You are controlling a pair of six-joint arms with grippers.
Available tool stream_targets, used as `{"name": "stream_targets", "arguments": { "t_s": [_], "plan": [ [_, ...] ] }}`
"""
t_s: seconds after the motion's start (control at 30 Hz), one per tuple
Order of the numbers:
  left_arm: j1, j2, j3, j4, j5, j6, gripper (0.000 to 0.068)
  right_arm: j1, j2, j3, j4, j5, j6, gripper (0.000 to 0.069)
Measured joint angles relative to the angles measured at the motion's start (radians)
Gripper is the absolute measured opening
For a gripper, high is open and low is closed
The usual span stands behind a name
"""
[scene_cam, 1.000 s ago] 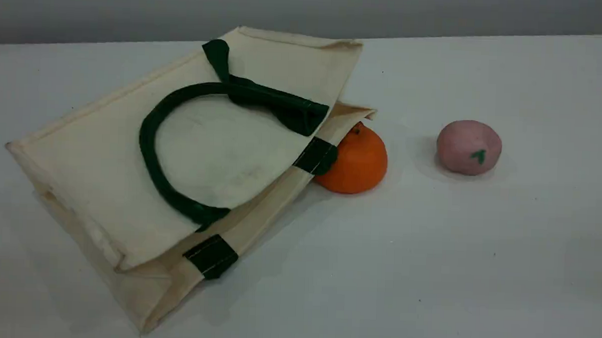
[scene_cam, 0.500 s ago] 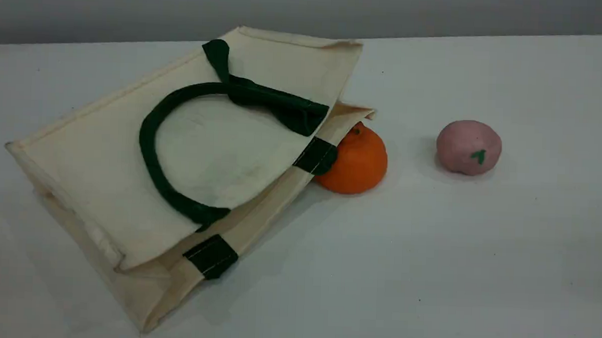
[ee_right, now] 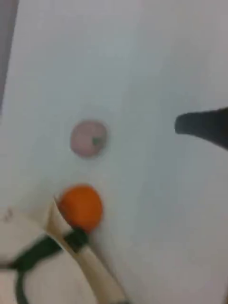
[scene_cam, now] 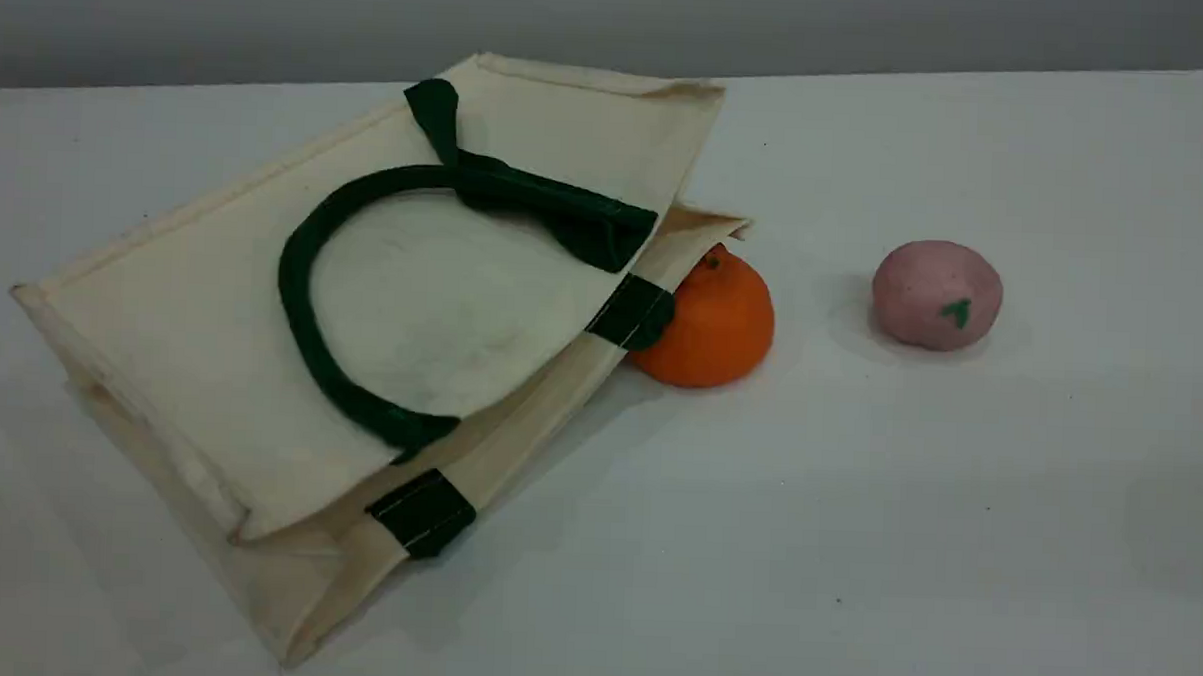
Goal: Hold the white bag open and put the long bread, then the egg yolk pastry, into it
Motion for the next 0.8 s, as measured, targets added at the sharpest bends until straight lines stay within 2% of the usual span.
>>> {"name": "stream_targets", "arguments": {
  "t_s": [0.17,0.4,0.8],
  "plan": [
    [0.057,0.0,0.0,0.0,0.0,0.0,0.0526,-0.112,-0.09,0.0,0.0,0.001,0.0,0.0562],
    [0.062,-0.027,0.0,0.006,0.0,0.0,0.0526,-0.168,-0.1,0.0,0.001,0.001,0.0,0.0562],
    [0.062,-0.138,0.0,0.006,0.001,0.001,0.0526,-0.176,-0.099,0.0,0.003,-0.001,0.0,0.0562]
  ]
}}
